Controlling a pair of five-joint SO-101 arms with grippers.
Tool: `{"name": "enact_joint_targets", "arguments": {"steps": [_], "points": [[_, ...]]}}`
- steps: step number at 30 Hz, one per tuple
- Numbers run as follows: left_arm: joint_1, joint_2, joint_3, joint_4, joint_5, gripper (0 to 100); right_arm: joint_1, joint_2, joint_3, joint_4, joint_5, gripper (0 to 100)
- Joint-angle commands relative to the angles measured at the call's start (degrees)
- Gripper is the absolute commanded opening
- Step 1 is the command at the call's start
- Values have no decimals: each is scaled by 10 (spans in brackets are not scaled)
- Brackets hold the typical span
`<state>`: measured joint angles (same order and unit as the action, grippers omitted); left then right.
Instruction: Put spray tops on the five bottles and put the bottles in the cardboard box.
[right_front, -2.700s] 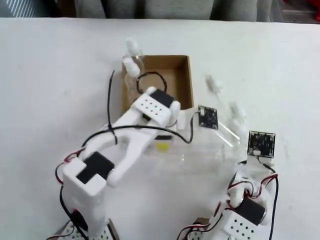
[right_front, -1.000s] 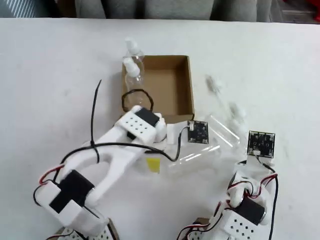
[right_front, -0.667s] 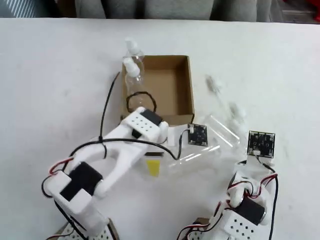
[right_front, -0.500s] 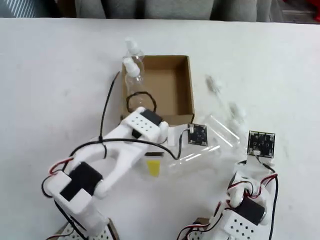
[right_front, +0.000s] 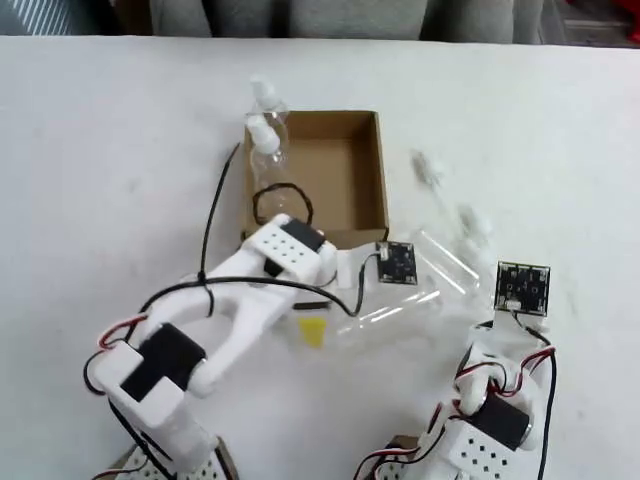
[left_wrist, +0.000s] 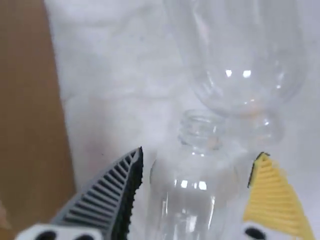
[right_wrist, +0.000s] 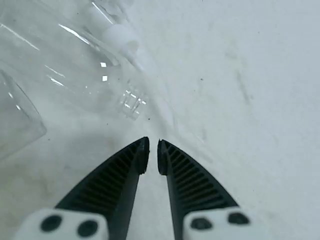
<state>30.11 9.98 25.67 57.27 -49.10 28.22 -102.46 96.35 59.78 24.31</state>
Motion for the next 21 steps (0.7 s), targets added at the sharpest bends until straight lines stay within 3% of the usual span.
{"name": "enact_joint_targets", "arguments": {"steps": [1, 5, 14, 21], "points": [[3, -4, -10, -9, 3, 223, 3, -7, 4, 4, 5, 15], [2, -4, -9, -9, 3, 138, 3, -7, 4, 4, 5, 15], [5, -7, -5, -4, 9, 132, 4, -7, 4, 4, 5, 15], [1, -19, -15, 33, 123, 131, 4, -7, 4, 4, 5, 15]]}}
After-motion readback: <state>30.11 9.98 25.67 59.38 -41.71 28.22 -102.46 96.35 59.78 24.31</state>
